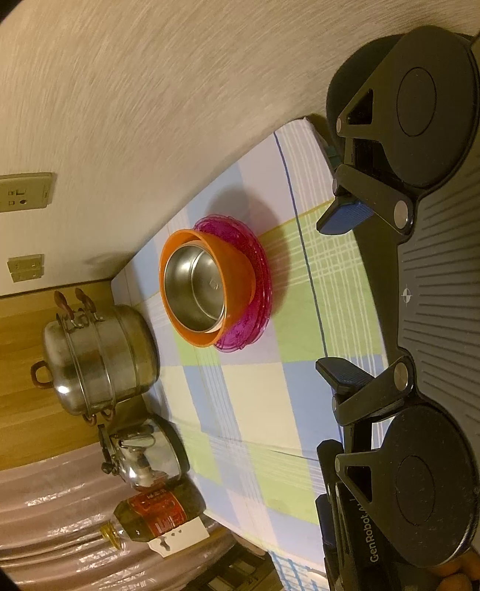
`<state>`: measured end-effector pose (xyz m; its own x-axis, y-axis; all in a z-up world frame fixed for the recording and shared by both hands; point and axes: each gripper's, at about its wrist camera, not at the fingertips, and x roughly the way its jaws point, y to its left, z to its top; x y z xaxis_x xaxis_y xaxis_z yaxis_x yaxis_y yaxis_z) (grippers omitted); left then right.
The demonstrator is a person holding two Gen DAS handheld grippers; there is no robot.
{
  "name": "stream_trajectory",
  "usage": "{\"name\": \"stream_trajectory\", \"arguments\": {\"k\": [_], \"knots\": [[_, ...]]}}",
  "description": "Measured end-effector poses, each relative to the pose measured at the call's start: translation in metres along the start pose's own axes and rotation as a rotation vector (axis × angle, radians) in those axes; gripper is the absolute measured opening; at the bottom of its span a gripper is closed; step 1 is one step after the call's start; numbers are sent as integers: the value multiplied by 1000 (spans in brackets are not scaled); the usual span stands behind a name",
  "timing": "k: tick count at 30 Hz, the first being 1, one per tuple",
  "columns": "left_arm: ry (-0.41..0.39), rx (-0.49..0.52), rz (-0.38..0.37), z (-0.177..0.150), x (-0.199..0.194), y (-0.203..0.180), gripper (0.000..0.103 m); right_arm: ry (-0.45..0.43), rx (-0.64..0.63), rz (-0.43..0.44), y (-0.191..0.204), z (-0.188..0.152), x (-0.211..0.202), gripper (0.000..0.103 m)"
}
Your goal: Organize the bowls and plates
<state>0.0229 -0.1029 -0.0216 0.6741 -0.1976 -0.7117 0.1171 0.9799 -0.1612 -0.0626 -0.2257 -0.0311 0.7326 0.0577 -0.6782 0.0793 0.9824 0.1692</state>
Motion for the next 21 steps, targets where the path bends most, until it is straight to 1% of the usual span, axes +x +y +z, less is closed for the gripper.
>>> {"name": "stream_trajectory", "arguments": {"k": [21], "knots": [[0,6,1,-1,1,0,73,-2,1,-2,-3,0,3,73]]}}
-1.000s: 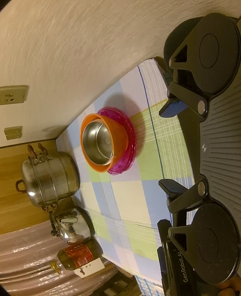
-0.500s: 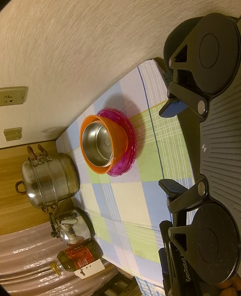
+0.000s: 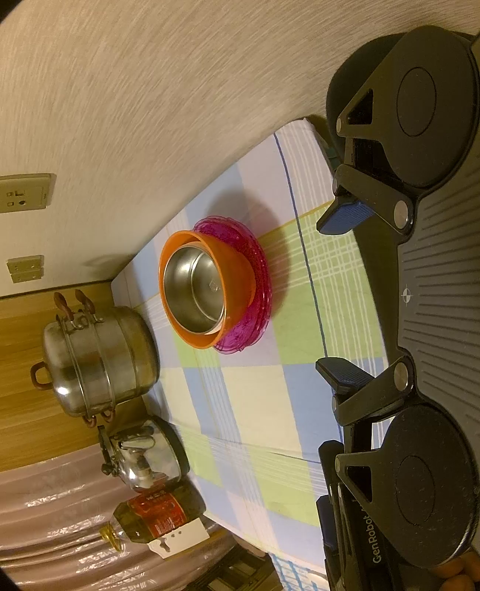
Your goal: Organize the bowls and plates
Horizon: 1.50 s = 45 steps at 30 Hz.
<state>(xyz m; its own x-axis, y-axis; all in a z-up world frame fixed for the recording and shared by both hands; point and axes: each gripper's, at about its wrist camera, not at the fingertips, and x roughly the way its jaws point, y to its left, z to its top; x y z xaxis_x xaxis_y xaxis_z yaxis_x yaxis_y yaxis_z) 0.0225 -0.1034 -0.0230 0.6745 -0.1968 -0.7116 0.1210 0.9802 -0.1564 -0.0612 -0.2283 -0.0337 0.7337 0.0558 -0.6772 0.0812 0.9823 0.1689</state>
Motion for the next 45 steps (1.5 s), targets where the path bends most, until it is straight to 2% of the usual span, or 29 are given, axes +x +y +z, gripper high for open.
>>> {"name": "stream_trajectory", "arguments": {"k": [45], "knots": [[-1,5,-4,1,0,-3,73,-2,4,-3,-2,3,1,73]]}}
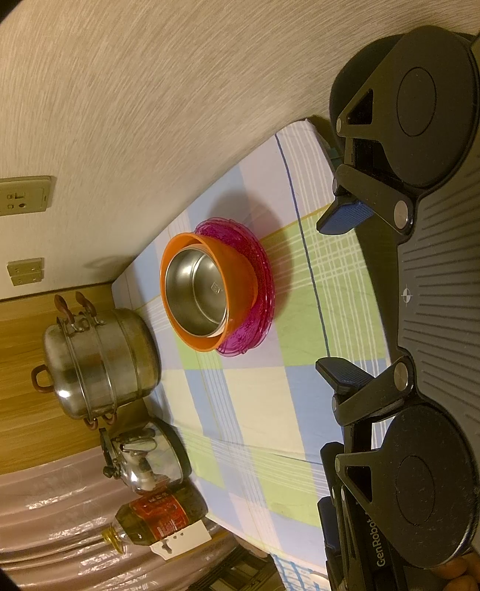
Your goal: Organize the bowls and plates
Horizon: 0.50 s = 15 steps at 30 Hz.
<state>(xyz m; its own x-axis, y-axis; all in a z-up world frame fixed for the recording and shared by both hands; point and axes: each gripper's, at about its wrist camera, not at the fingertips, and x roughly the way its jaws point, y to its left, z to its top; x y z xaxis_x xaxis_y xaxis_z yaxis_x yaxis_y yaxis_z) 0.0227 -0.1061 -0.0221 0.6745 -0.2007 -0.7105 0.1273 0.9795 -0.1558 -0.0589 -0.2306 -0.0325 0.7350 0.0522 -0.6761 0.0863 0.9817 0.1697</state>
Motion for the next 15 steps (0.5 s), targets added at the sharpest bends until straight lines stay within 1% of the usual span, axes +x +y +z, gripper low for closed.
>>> {"name": "stream_trajectory", "arguments": {"k": [15], "knots": [[1,1,-1,0,1,-1,73,4,-1,0,0,-1,1,73]]}}
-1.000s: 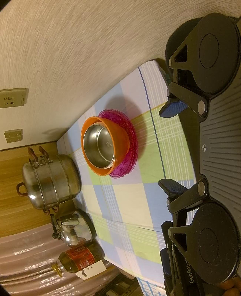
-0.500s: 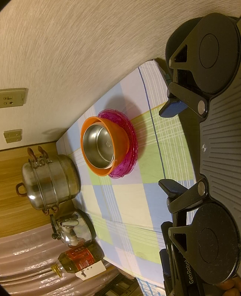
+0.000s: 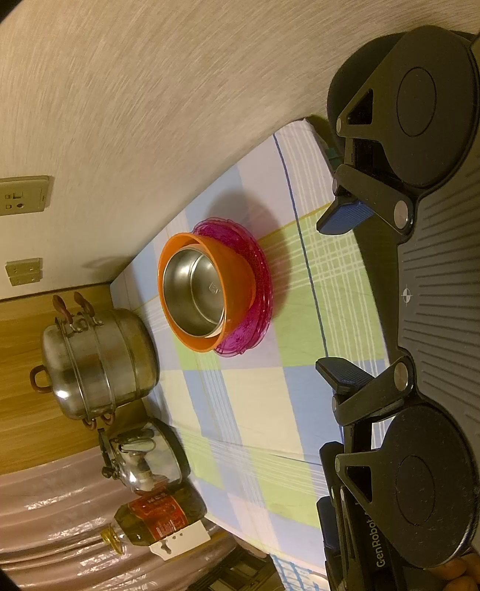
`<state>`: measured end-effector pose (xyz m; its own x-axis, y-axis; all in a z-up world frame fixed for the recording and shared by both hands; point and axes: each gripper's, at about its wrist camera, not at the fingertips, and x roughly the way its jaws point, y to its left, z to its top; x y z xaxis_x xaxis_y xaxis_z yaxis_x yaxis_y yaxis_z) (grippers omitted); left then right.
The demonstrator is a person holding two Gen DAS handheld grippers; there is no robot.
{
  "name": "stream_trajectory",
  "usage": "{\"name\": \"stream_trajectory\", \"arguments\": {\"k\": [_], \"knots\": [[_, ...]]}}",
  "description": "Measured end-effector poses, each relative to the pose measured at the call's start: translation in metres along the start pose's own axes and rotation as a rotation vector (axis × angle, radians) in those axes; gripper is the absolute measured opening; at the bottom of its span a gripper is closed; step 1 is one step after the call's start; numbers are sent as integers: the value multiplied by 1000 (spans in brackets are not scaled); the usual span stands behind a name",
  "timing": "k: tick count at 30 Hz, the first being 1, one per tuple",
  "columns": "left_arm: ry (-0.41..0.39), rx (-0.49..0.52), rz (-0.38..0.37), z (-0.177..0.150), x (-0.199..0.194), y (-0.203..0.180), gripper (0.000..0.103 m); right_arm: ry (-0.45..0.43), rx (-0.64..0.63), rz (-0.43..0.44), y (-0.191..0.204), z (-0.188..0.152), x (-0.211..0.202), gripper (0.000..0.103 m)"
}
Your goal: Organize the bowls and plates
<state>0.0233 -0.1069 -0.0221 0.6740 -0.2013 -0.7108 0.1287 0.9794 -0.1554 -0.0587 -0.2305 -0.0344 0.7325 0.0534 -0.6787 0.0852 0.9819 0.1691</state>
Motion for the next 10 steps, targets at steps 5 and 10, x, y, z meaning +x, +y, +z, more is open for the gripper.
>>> {"name": "stream_trajectory", "arguments": {"k": [5,10], "knots": [[-7,3,-5,-1,0,-2,73,-1,1,1,0,0,0,73],[-20,-3,-11,-2,-1,1,73,-4,0,2,-1,-1,1,73]]}}
